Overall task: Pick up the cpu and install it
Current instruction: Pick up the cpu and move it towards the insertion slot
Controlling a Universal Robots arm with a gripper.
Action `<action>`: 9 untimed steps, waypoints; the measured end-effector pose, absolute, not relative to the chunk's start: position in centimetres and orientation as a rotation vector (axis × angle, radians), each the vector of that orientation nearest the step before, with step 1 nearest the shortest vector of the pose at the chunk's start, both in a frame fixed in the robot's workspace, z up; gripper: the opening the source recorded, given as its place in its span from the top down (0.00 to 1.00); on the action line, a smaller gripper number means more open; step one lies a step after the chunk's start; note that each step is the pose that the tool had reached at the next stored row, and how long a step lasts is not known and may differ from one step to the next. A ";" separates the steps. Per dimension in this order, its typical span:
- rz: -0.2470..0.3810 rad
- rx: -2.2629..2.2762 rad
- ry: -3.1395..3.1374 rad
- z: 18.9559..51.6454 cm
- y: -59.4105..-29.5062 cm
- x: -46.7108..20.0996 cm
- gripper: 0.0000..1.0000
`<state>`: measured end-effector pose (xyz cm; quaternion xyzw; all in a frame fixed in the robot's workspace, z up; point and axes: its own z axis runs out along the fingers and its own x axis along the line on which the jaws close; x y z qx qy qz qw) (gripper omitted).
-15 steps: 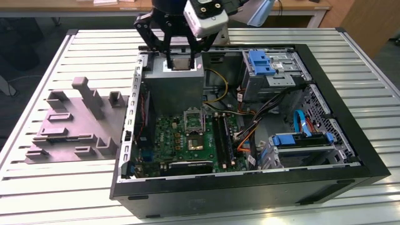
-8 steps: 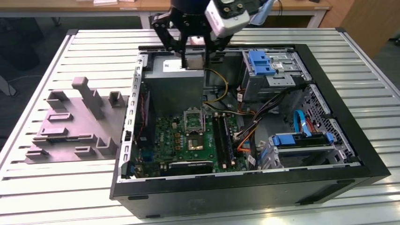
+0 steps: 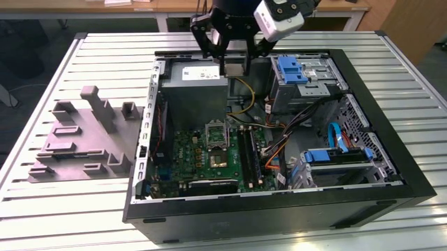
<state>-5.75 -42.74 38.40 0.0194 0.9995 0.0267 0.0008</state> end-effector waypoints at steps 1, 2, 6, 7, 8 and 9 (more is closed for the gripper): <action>0.084 0.061 3.138 38.4 -42.7 -5.7 0.53; 0.087 0.061 3.138 38.4 -42.7 -5.6 0.53; 0.091 0.061 3.138 38.4 -42.7 -5.6 0.53; 0.091 0.061 3.138 38.4 -42.7 -5.6 0.53; 0.092 0.061 3.138 38.4 -42.7 -5.6 0.53; 0.092 0.061 3.138 38.4 -42.7 -5.6 0.53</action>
